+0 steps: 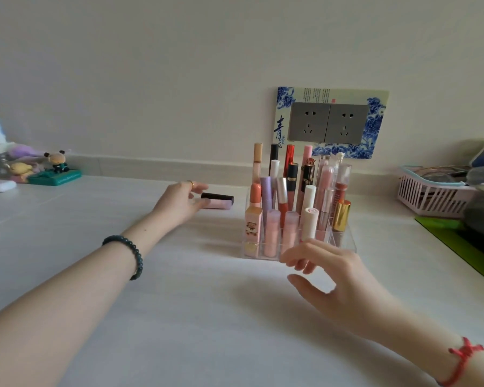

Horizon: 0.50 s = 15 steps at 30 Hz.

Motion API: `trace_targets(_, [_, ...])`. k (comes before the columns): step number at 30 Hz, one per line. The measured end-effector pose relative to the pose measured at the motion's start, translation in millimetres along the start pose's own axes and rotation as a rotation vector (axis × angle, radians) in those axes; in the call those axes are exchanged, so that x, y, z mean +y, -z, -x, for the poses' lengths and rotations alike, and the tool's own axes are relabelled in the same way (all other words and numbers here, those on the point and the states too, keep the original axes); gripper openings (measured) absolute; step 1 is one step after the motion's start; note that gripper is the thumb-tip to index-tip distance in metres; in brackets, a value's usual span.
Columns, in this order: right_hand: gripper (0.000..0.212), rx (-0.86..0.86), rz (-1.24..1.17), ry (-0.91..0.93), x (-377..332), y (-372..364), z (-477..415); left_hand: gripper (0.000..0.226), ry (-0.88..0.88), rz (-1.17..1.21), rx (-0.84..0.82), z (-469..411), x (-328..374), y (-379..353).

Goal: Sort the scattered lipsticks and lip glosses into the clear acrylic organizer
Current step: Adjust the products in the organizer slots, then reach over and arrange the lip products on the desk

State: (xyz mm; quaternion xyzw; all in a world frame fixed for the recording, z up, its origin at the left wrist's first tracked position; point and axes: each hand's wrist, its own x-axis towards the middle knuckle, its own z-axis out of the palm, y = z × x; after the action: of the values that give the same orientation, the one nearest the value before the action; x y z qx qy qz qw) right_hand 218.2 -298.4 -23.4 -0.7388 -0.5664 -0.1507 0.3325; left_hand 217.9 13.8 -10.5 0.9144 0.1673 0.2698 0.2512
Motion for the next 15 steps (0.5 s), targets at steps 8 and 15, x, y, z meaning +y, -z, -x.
trace_targets(8, [0.042, 0.059, -0.01, -0.05, 6, 6, 1, 0.033, -0.057, -0.14, -0.076, -11, -18, -25])
trace_targets(15, [0.044, 0.105, -0.039, -0.079, 10, 8, -3, 0.017, -0.091, -0.29, -0.059, -20, -11, -29])
